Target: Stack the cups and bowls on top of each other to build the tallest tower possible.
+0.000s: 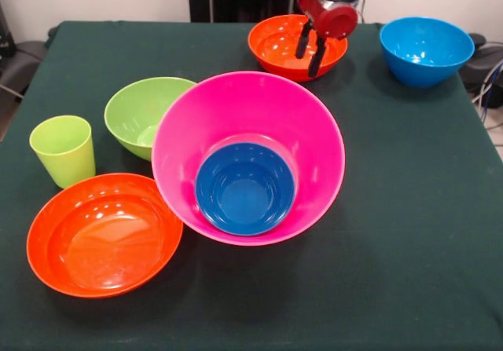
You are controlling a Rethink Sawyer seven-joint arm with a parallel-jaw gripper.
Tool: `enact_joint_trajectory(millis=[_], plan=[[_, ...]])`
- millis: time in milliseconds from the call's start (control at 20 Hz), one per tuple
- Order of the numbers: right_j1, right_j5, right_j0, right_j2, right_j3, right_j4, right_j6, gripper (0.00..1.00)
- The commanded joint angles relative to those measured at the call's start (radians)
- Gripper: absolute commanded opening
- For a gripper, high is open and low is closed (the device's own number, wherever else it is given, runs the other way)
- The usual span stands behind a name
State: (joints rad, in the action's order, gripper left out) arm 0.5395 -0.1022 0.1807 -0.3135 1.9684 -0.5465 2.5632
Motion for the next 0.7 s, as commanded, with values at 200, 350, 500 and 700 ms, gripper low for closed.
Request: enact_joint_trajectory(millis=[200, 350, 500, 700], plan=[[-0.036, -0.028, -0.052, 0.052, -0.114, 0.164, -0.045, 0.0], [-0.032, -0.056, -0.065, 0.062, -0.122, 0.199, -0.063, 0.0], [-0.024, -0.067, -0.081, 0.076, -0.126, 0.23, -0.06, 0.0], [-0.019, -0.042, -0.098, 0.1, -0.126, 0.26, -0.037, 0.0]])
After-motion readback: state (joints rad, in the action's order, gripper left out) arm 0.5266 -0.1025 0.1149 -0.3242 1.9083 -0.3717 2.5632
